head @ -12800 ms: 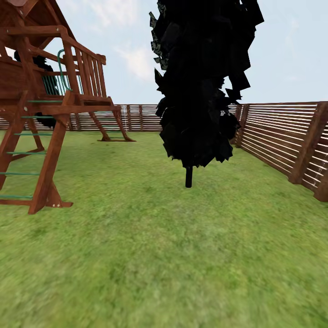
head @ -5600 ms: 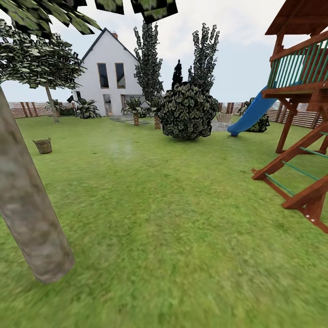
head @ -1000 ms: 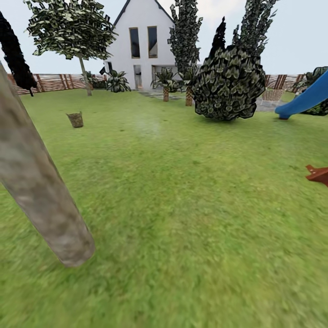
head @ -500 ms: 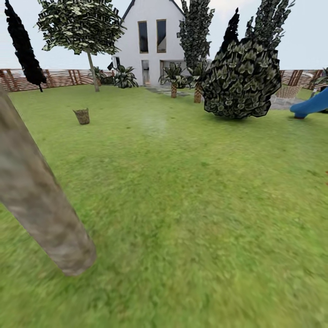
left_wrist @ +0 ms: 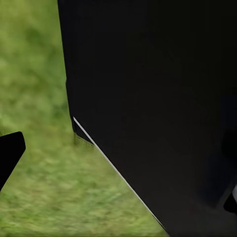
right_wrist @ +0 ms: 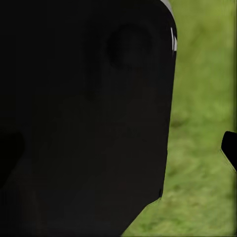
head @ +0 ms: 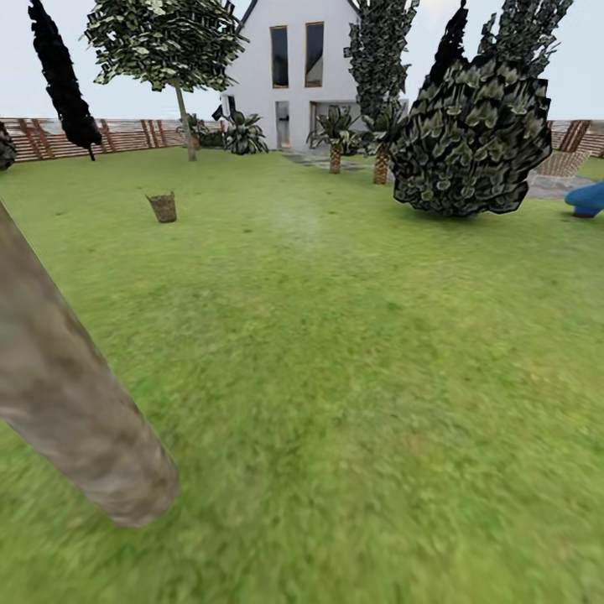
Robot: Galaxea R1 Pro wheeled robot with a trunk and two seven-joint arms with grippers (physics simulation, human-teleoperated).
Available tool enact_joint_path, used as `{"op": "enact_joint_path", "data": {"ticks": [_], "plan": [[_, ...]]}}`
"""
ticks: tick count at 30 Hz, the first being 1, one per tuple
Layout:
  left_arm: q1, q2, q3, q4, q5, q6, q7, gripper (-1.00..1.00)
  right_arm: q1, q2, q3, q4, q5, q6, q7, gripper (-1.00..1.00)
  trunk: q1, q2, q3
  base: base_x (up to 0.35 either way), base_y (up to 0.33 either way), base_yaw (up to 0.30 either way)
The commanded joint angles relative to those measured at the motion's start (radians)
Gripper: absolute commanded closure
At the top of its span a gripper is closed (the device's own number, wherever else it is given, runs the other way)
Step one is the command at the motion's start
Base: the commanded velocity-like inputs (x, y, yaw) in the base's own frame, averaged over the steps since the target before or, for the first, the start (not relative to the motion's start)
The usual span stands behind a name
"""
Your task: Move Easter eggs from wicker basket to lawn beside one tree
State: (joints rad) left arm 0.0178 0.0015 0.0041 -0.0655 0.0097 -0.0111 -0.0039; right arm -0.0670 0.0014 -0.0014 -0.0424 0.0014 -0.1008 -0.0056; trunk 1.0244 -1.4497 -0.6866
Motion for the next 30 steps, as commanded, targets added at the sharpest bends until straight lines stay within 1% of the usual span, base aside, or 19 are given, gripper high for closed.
{"op": "enact_joint_path", "data": {"ticks": [1, 13, 30], "plan": [[0.001, 0.0, 0.0, -0.002, 0.001, -0.001, -0.001, -1.0, 0.0, 0.0, 0.0, 0.001, 0.0, -0.003, -0.001, -1.0, 0.001, 0.0, -0.002, 0.332, 0.0, 0.097], [0.001, 0.0, 0.001, -0.002, 0.001, -0.001, -0.001, -1.0, 0.0, 0.0, 0.001, 0.001, 0.0, -0.004, -0.001, -1.0, 0.001, 0.0, -0.02, 0.332, -0.029, 0.1], [0.001, 0.0, 0.0, -0.002, 0.001, -0.001, -0.001, -1.0, 0.0, 0.0, 0.003, 0.001, 0.002, -0.004, -0.001, -1.0, 0.001, 0.0, -0.044, 0.317, -0.154, 0.176]]}}
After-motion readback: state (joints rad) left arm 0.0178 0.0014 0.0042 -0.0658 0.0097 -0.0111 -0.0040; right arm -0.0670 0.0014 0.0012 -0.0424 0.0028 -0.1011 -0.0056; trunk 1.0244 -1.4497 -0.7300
